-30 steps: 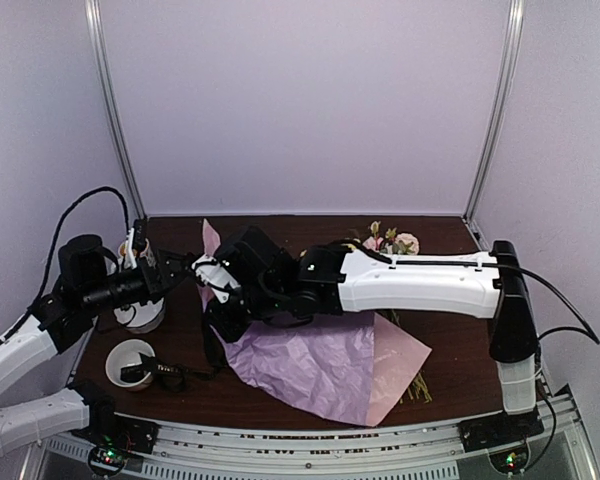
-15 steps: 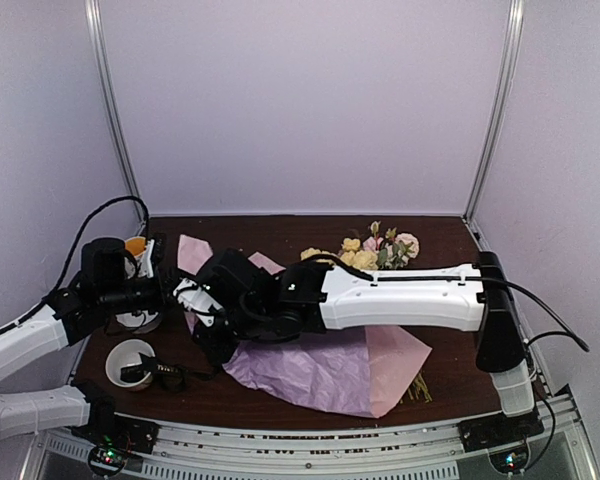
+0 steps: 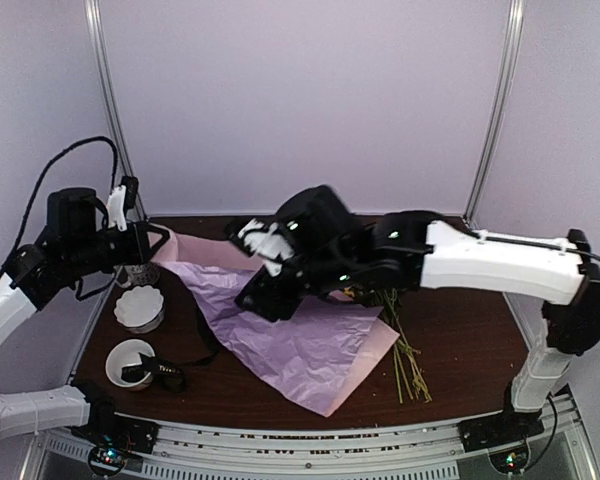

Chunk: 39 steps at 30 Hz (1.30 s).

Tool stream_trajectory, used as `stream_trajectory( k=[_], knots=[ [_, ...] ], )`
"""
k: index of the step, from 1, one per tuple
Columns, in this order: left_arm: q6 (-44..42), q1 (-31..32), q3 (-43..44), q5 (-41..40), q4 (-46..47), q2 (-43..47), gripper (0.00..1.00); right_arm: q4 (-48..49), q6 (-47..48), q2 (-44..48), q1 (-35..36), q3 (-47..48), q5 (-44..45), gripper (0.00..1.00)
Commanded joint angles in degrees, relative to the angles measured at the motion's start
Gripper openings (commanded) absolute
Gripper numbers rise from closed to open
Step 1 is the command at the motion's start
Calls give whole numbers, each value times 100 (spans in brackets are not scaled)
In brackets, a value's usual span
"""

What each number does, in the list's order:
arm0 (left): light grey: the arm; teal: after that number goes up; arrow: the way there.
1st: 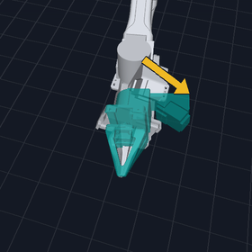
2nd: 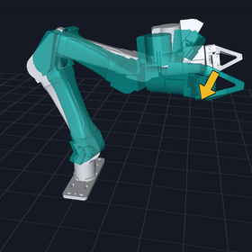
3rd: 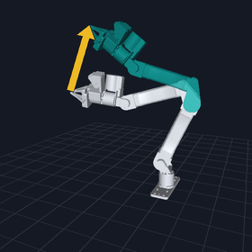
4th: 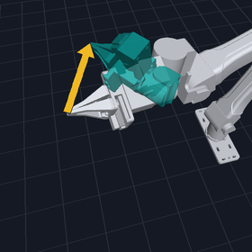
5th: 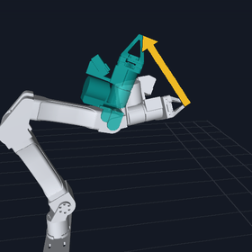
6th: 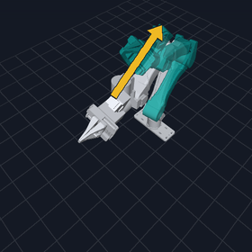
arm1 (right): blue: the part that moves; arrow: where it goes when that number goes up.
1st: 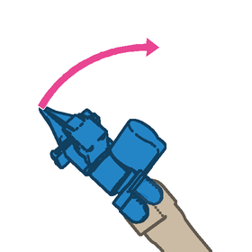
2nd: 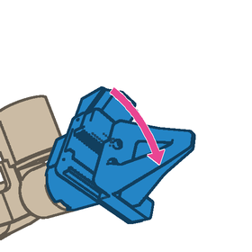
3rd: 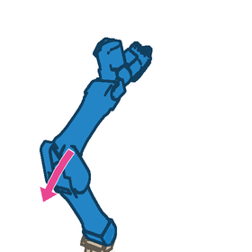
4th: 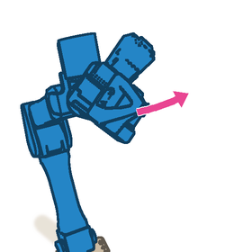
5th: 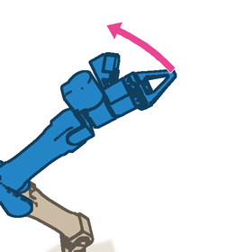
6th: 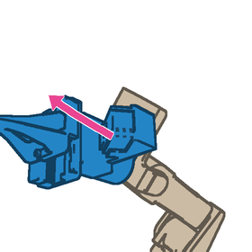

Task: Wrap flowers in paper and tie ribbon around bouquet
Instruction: Pass from the right arm to the left, then place the fake flower at the center of the board.

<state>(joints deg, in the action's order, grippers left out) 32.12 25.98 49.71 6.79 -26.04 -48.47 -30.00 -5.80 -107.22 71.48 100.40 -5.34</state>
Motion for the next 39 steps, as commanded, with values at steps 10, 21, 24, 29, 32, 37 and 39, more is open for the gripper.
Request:
stream_trajectory(
  k=[10,21,24,29,32,37,39],
  knots=[
    [-1942,-28,1459,-661,-583,88,0,-1059,-1776,2630,-2645,-3173,1540,98],
    [-1858,-30,1110,-401,-586,288,0,-2284,-989,843,-3040,-2849,953,100],
    [-1858,-25,1038,-369,-565,303,0,-1962,-890,607,-3182,-2968,555,100],
    [-1865,-31,1044,-298,-551,221,0,-1636,-779,4,-3336,-2831,188,100],
    [-1874,-23,1051,-305,-542,221,0,-1546,-741,-243,-3388,-2754,160,99],
    [-1884,-31,1021,-342,-534,222,0,-1251,-930,-359,-3525,-2815,163,64],
    [-1889,-28,1020,-373,-533,219,0,-1119,-1113,-354,-3650,-2919,163,46]
  ],
)
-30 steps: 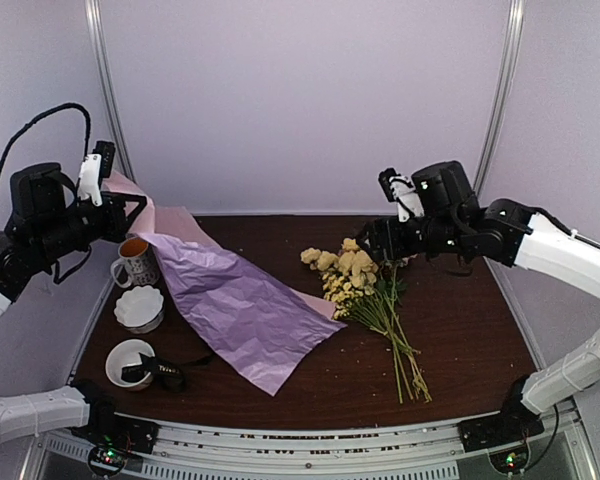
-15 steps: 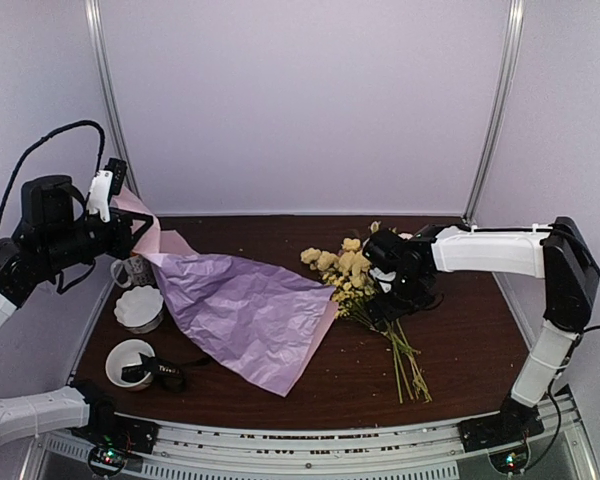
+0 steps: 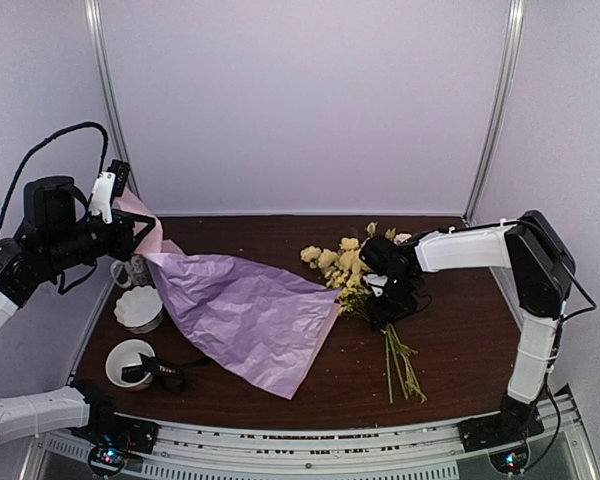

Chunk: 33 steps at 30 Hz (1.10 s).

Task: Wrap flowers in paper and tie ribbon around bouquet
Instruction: Place the fake flower at the center of the board.

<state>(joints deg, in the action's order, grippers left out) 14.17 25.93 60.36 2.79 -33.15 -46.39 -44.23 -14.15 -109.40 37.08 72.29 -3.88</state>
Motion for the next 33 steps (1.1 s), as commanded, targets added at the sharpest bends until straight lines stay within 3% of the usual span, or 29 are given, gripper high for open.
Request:
stream_trajectory(
  k=[1,3,6,12,17,26,30,33],
  knots=[
    [-105,-24,-36,20,177,9,0,365,-375,-115,-308,-182,19,36],
    [-133,-25,-25,12,177,21,0,430,-505,-40,-562,-299,66,19],
    [-197,-27,-24,-29,156,30,0,375,-471,82,-1008,-371,173,3],
    [-231,-19,-24,-40,142,38,0,138,-371,106,-1767,-207,-1039,1],
    [-284,-27,-58,25,133,102,0,-999,7,95,-2030,183,-339,0],
    [-397,-26,-87,214,153,7,0,-1062,485,82,-3200,-49,2,0],
    [-491,-22,-52,386,163,32,0,-1189,723,198,-3216,140,265,9],
    [-542,-27,-58,566,230,21,0,-1312,752,317,-3199,324,86,37]
  ],
)
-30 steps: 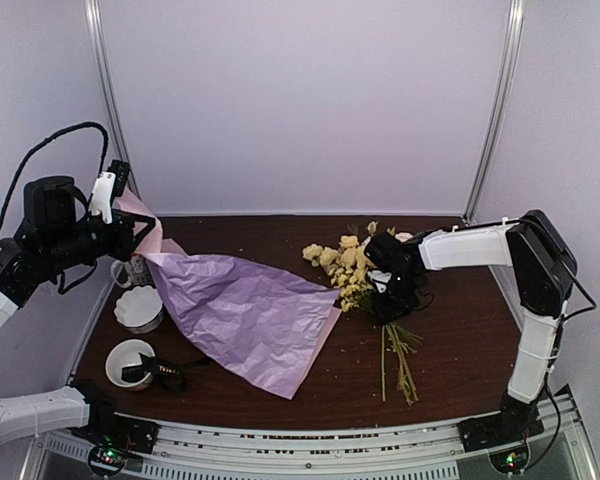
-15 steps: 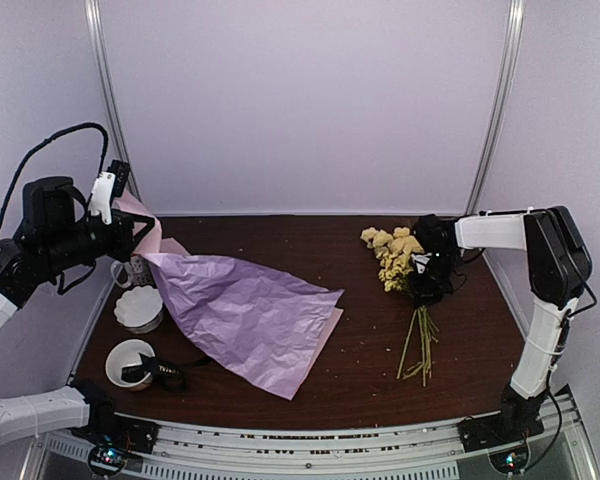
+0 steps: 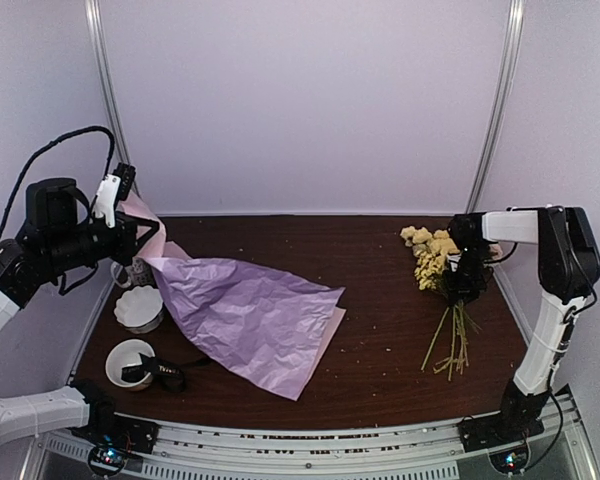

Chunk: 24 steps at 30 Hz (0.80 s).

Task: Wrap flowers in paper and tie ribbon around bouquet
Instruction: Place the fake flower at the center of the board.

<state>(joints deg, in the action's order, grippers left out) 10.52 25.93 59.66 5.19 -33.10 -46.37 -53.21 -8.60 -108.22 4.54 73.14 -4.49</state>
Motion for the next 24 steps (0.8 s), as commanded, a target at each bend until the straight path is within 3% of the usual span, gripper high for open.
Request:
stream_trajectory(
  k=[1,5,8,11,14,21,24],
  knots=[
    [-193,-21,37,458,240,-5,0,-437,170,325,75,260,59,46],
    [-305,-10,153,1011,228,-82,0,-436,-200,1147,438,243,291,73],
    [-310,-17,119,1057,274,25,0,-346,-601,1662,1282,301,888,82],
    [-322,-15,71,1024,271,112,0,-67,-887,1701,2227,469,1089,84],
    [-323,-11,-38,1263,261,148,0,501,-773,1158,2817,714,-125,84],
    [-900,-9,-155,2491,-191,314,0,682,-850,-484,3008,1738,-1330,82],
    [-1287,-10,-262,2932,-402,570,0,160,-522,-1225,3031,2282,-1577,76]
  ],
)
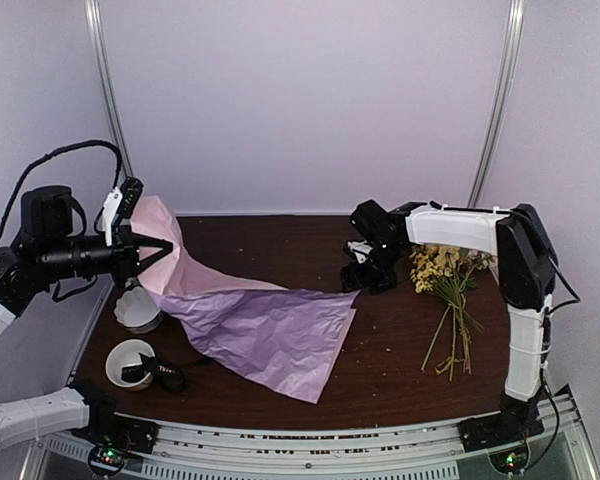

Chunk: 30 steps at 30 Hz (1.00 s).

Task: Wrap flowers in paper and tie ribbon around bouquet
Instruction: Place the fake flower at the center of the board, then unfold the folded wrapping paper at the center of the board.

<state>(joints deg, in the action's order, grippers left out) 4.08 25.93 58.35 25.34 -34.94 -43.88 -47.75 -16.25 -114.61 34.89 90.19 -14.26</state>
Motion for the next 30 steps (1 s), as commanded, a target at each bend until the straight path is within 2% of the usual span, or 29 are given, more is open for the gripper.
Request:
stream_trajectory(
  k=[1,3,7,15,19,22,26,30],
  knots=[
    [-694,-14,-161,925,-247,401,0,-606,309,-775,-1,714,-603,71],
    [-711,-11,-229,817,-256,532,0,-693,341,-911,15,638,-772,67],
    [-743,-11,-401,690,-242,591,0,-275,337,-731,26,13,-1527,65],
    [-870,-10,-544,690,-230,463,0,533,168,-564,35,-542,-2644,65],
    [-930,-10,-544,682,-237,465,0,723,-134,-609,48,-413,-2595,65],
    [-961,-10,-535,657,-279,521,0,590,-249,-354,36,-466,-2106,65],
    [-978,-17,-569,604,-277,590,0,1057,-656,379,-47,-1120,-1958,67],
    [-995,-16,-562,601,-294,582,0,1253,-976,1008,-72,-1822,-1317,70]
  ],
)
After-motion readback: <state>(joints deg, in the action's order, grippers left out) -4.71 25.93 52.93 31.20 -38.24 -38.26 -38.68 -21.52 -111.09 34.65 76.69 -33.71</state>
